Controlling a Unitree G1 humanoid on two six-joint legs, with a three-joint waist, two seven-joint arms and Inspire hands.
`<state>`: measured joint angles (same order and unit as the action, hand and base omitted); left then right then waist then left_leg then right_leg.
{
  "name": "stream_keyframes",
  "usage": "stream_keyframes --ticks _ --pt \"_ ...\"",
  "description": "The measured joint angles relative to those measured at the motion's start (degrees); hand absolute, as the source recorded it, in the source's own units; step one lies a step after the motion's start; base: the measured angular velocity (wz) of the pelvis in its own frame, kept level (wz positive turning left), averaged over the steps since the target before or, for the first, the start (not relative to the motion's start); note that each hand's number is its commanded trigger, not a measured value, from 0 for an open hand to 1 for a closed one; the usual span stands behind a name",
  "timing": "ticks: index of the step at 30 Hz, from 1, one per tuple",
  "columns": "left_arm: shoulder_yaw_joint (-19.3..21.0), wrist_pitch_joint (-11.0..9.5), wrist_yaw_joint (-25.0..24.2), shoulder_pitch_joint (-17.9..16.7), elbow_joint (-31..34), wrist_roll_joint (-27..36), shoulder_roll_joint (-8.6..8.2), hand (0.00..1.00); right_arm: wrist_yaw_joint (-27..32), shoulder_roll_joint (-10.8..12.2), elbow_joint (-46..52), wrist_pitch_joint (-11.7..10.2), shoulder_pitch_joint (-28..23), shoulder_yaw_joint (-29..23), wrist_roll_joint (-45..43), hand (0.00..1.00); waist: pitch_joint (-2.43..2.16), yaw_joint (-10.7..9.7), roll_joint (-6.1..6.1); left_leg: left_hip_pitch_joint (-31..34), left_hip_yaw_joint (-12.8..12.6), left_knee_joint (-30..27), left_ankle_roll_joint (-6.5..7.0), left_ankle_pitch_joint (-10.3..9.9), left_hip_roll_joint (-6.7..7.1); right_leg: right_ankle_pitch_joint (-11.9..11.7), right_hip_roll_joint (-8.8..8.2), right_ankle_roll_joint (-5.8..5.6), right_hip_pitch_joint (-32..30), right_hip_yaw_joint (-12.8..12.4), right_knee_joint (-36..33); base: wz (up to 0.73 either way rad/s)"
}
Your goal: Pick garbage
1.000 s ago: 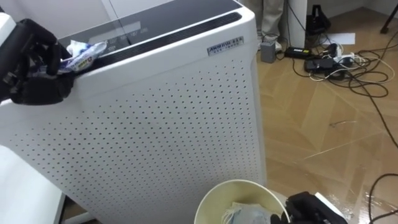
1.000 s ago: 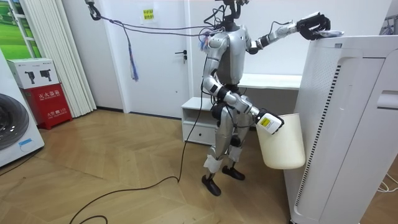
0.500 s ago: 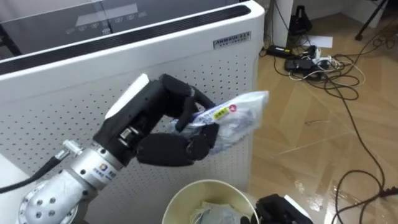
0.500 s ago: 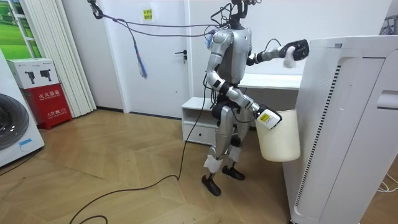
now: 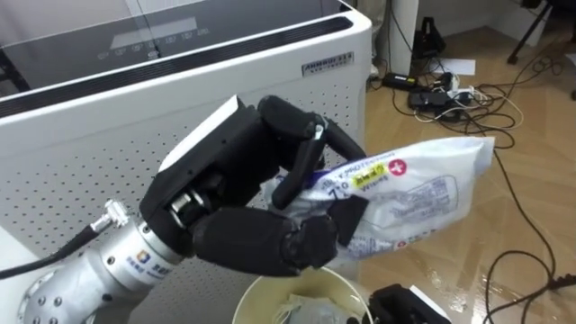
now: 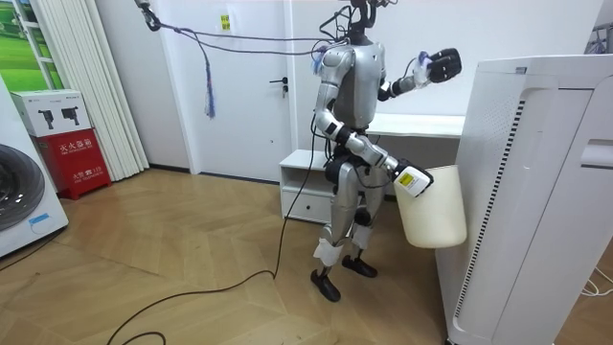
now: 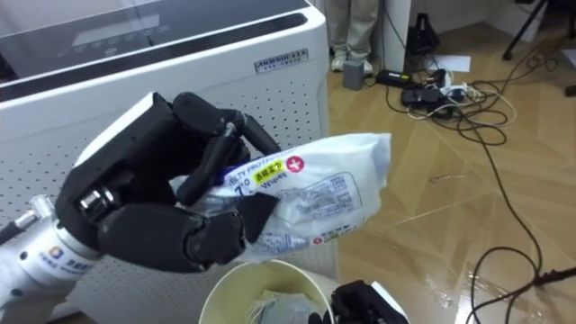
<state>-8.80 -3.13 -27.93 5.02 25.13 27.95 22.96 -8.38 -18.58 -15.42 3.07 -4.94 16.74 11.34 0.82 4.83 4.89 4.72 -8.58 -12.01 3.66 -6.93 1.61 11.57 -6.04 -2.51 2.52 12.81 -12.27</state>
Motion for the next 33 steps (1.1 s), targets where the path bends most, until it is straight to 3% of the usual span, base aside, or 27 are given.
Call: stream_keyframes --ticks 5,11,16,21,24,33 --pt "-1.3 0.04 -0.23 -0.15 -6.27 -0.16 -1.43 1.0 0.39 1.29 -7.48 -0.38 5.51 0.02 -0.44 1.0 0.51 0.04 -0.78 4.9 0.23 -2.08 0.06 0.04 -0.5 -0.15 0.13 0.3 -4.72 0.16 -1.65 0.01" --pt "-1.9 0.08 -0.23 -0.14 -18.84 -1.91 -1.93 1.0 0.67 1.39 -11.26 -0.58 8.19 1.18 -0.37 1.0 0.68 0.27 -1.04 8.37 0.01 -3.23 0.2 0.08 -0.85 -0.15 0.04 0.32 -8.73 0.21 -3.63 0.0" --pt "-3.73 0.06 -0.21 -0.14 -24.15 -4.12 -2.84 1.0 0.57 1.78 -13.82 -0.69 9.53 1.36 -0.39 1.0 0.72 -0.03 -1.08 10.93 -0.05 -3.74 0.35 0.17 -0.87 -0.14 -0.02 0.36 -11.54 -0.08 -4.55 -0.01" --pt "-8.71 -0.16 0.23 -0.17 -33.38 -4.16 -3.25 1.0 1.33 1.73 -17.4 -0.74 11.16 2.25 -0.11 1.0 0.76 -0.25 -1.1 12.71 0.08 -3.94 0.41 0.29 -0.86 -0.09 -0.14 0.43 -13.53 -0.11 -5.27 0.0" --pt "-9.94 -0.15 0.28 -0.22 -35.04 -5.22 -3.65 1.0 1.4 1.64 -18.45 -0.74 12.14 2.22 0.07 1.0 0.93 -0.24 -1.24 14.36 -0.06 -4.56 0.46 0.31 -0.89 0.16 -0.88 0.59 -15.63 0.01 -6.67 0.0" --pt "-11.25 -0.24 0.33 -0.25 -39.85 -7.47 -4.37 1.0 1.31 1.66 -19.89 -0.82 14.33 2.21 1.94 1.0 1.3 -0.42 -1.67 16.34 -0.22 -5.71 0.57 0.37 -0.96 0.49 -0.89 0.73 -17.78 0.03 -8.37 0.0"
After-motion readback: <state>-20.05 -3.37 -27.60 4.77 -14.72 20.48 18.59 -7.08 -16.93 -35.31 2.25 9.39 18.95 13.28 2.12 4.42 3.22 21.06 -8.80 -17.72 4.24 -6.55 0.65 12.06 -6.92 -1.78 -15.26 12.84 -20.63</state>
